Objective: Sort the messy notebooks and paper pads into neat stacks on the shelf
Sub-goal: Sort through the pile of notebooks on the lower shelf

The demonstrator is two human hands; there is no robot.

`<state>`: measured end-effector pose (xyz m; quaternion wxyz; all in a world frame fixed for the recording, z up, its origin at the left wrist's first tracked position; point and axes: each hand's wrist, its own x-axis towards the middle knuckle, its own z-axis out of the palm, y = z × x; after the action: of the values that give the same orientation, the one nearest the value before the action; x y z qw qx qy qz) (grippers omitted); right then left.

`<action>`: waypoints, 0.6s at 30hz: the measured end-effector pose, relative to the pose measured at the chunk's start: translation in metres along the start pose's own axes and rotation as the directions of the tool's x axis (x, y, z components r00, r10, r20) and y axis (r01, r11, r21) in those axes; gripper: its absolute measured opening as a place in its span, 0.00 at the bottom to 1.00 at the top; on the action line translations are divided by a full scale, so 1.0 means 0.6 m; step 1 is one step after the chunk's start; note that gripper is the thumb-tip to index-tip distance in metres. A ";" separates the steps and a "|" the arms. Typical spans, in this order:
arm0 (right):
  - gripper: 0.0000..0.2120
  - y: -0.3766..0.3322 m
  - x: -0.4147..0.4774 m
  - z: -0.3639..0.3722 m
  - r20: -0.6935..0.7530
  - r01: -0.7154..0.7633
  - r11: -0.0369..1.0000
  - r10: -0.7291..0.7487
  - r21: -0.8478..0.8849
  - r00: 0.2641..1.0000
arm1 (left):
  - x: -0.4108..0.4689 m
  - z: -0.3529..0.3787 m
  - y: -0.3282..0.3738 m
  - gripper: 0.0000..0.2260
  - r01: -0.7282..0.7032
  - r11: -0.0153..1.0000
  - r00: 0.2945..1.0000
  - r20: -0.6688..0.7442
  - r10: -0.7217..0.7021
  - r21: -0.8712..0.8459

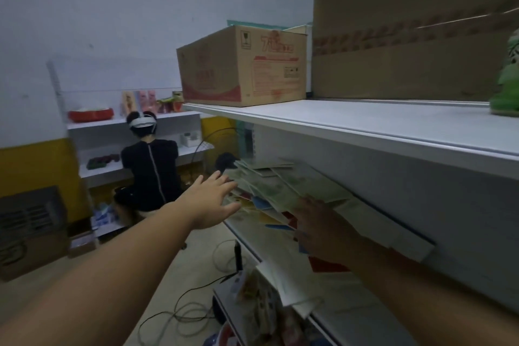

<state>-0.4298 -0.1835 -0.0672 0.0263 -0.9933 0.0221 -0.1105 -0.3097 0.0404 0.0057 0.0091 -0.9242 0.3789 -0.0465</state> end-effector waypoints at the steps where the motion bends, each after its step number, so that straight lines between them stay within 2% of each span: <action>1: 0.33 0.007 0.010 -0.001 -0.002 -0.045 0.999 0.045 -0.004 0.999 | 0.020 0.005 -0.007 0.28 -0.025 1.000 1.000 -0.005 0.025 -0.006; 3: 0.25 0.017 0.029 -0.008 -0.022 -0.135 0.991 0.134 -0.024 0.991 | 0.059 0.017 -0.021 0.28 -0.077 0.997 0.997 -0.011 0.077 -0.019; 7: 0.23 0.021 0.085 -0.005 -0.064 -0.327 0.943 0.323 -0.059 0.944 | 0.119 0.042 -0.056 0.28 -0.205 0.973 0.979 -0.019 0.204 -0.106; 11: 0.19 0.016 0.132 0.009 -0.031 -0.545 0.839 0.545 0.012 0.838 | 0.164 0.051 -0.097 0.26 -0.327 0.913 0.945 -0.066 0.321 -0.242; 15: 0.19 0.017 0.145 0.007 0.023 -0.607 0.792 0.609 -0.066 0.793 | 0.217 0.062 -0.132 0.23 -0.397 0.846 0.916 -0.098 0.389 -0.355; 18: 0.20 0.015 0.139 0.002 0.027 -0.623 0.778 0.627 -0.082 0.779 | 0.253 0.070 -0.148 0.20 -0.400 0.805 0.915 -0.144 0.376 -0.438</action>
<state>-0.3489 -0.1963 -0.0506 0.0278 -0.9326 0.3533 -0.0684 -0.1361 -0.0037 -0.0196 -0.2095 -0.8013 0.5599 0.0238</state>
